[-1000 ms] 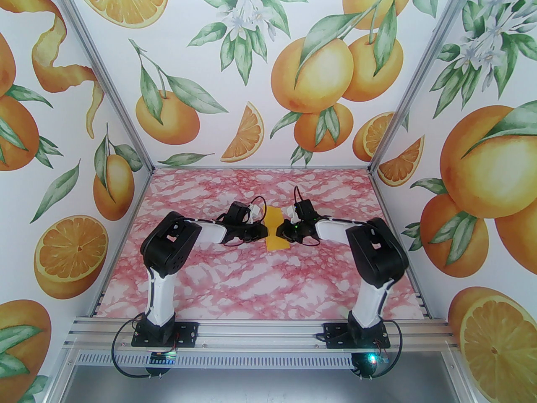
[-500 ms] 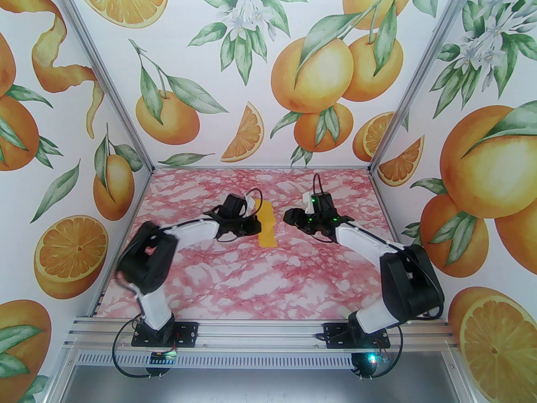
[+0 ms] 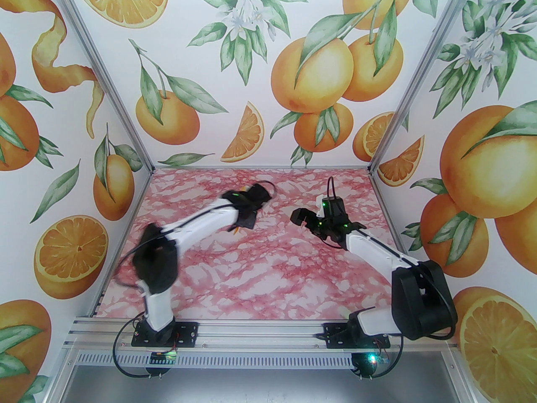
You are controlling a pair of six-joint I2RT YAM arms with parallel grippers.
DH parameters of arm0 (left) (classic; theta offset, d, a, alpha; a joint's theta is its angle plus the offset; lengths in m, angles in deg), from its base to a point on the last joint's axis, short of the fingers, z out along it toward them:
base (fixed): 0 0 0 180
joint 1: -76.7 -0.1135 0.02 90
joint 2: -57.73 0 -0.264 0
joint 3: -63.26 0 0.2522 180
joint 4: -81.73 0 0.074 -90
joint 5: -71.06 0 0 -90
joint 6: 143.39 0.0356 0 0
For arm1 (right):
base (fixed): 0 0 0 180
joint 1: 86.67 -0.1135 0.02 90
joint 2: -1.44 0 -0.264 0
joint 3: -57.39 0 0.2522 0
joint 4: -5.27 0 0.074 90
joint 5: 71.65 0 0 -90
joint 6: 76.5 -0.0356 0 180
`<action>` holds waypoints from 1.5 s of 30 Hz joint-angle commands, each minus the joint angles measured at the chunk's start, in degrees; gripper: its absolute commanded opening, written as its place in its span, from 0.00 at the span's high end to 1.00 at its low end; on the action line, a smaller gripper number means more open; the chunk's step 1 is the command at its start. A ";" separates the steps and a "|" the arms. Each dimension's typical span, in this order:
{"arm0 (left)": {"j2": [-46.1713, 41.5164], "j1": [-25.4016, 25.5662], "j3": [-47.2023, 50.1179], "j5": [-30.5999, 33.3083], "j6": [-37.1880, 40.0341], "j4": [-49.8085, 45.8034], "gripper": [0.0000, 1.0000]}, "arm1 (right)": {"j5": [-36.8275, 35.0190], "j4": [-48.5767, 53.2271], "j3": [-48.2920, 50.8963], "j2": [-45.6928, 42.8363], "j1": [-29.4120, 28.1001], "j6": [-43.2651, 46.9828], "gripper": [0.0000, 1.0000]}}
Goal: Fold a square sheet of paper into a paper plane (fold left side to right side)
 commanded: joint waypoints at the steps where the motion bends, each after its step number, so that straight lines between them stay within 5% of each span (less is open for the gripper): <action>1: 6.64 3.21 -6.59 9.48 -1.91 -9.98 1.00 | -2.57 1.19 1.48 -2.06 0.35 -0.54 0.00; 3: 10.15 4.51 -10.18 9.19 -2.31 -11.74 1.00 | -2.98 1.32 2.19 -2.81 0.67 -0.62 0.00; 8: 11.21 5.48 -10.02 -4.36 -2.26 -5.22 0.68 | -3.35 1.86 3.54 -4.13 1.52 -0.64 0.00; 15: 4.11 3.70 -1.81 -23.41 -4.01 9.41 0.42 | 0.28 0.42 4.09 -2.68 1.77 -0.59 0.00; 18: -1.45 0.68 4.72 -29.25 -6.40 15.35 0.42 | 3.42 -1.04 3.70 -0.94 1.39 -0.98 0.07; 25: -13.51 -9.92 22.04 -35.91 -7.82 26.77 0.42 | 6.74 -6.88 0.60 6.15 -6.18 -4.96 0.48; 32: -13.62 -16.52 30.61 -41.36 -3.12 33.02 0.43 | 8.65 -9.82 -6.91 19.28 -11.02 -8.41 0.47; 45: -13.35 -14.94 39.13 -51.11 -9.72 43.65 0.44 | 10.54 -4.11 -24.09 34.55 -11.58 -5.18 0.48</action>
